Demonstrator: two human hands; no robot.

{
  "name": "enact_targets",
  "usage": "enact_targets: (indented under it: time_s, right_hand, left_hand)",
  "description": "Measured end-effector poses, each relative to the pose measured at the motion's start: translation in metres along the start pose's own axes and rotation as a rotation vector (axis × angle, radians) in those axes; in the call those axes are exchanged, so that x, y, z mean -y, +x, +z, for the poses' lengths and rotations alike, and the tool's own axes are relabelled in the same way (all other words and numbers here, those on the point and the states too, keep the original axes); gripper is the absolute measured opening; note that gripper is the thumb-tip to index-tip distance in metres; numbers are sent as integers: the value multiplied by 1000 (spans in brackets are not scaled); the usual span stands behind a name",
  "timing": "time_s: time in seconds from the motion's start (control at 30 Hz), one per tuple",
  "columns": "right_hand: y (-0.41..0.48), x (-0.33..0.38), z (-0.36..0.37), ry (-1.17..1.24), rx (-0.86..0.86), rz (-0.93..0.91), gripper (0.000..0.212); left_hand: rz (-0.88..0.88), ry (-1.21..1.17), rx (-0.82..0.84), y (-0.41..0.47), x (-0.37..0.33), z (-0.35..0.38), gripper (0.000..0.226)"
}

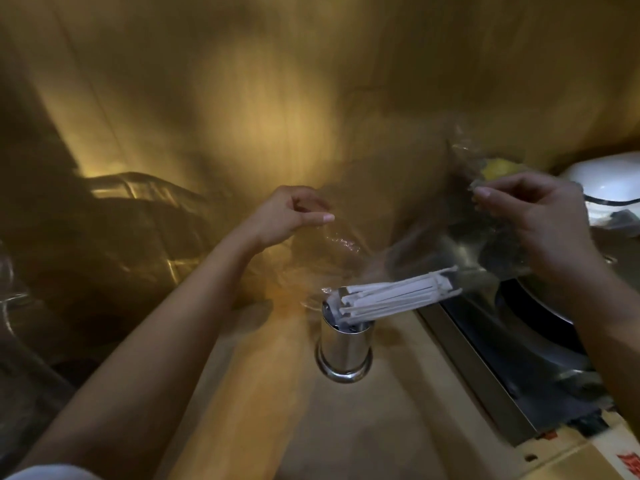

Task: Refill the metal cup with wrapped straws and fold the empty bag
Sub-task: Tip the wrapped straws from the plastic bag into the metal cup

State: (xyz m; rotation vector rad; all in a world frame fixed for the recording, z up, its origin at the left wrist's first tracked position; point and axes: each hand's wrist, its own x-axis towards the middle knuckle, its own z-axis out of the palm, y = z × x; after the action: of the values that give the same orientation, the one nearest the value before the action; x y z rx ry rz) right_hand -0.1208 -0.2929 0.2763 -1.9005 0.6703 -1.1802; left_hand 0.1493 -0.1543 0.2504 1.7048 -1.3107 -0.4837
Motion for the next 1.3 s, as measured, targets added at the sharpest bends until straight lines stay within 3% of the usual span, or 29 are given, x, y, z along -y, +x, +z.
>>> enact_targets:
  time_s: [0.13,0.37,0.6,0.77,0.9,1.07,1.3]
  right_hand:
    - [8,1,13,-29,75,-23,7]
    - [8,-5,22,-43,89,-8,2]
    - [-25,-36,6,179,-77,155,49]
    - [-58,-75,11,455,-125,376,53]
    - [-73,-91,17,419,3,465,42]
    - [-75,-98,29,391,-12,509,18]
    - [-48,-70,41,304,-96,394,11]
  left_hand:
    - [58,-64,-33,-2,-5,1,22]
    - [126,-81,-41,-3,-13,12,13]
    - [103,-75,-89,1,3,13,8]
    - [93,-77,-81,4,6,12,12]
    - [82,-102,-74,3,7,13,7]
    - [46,-119,-80,0,13,10,6]
    - [20,-156,-169,-8,25,-4,7]
